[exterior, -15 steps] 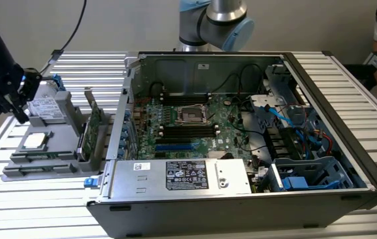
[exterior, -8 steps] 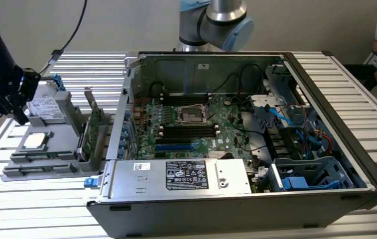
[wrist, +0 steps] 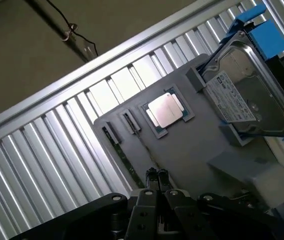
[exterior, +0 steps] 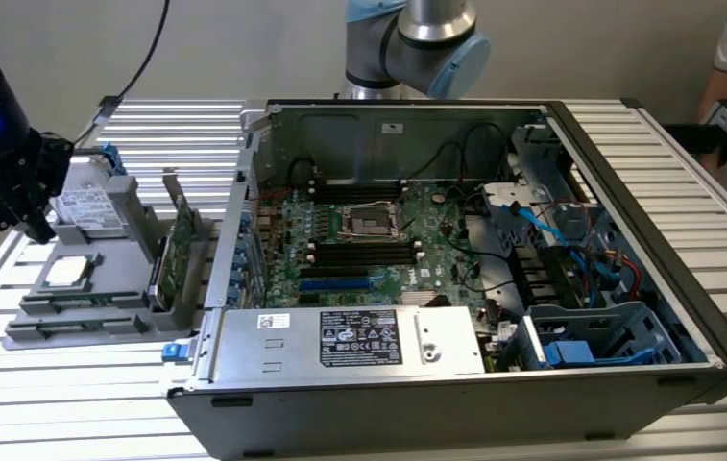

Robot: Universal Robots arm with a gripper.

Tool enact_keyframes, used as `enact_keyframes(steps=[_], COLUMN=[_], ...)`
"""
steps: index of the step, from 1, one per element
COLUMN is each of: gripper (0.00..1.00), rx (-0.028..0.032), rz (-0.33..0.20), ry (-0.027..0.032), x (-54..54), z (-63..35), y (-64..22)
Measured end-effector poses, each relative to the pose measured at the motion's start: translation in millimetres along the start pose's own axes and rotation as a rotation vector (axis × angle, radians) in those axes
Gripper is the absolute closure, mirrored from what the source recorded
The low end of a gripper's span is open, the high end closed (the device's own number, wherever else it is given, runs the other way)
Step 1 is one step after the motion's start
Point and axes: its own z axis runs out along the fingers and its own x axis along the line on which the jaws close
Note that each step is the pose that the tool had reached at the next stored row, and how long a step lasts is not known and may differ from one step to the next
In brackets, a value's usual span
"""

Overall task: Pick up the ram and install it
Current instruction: 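Pick up the ram and move it above insertion slot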

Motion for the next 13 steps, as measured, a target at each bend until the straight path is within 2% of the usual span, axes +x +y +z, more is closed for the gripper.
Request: enact_keyframes(steps=[13], gripper=[0.9], rx=[0.0026], rz=[-0.234], ry=[0.0253], x=[-0.1], z=[4.2], y=[-0.5])
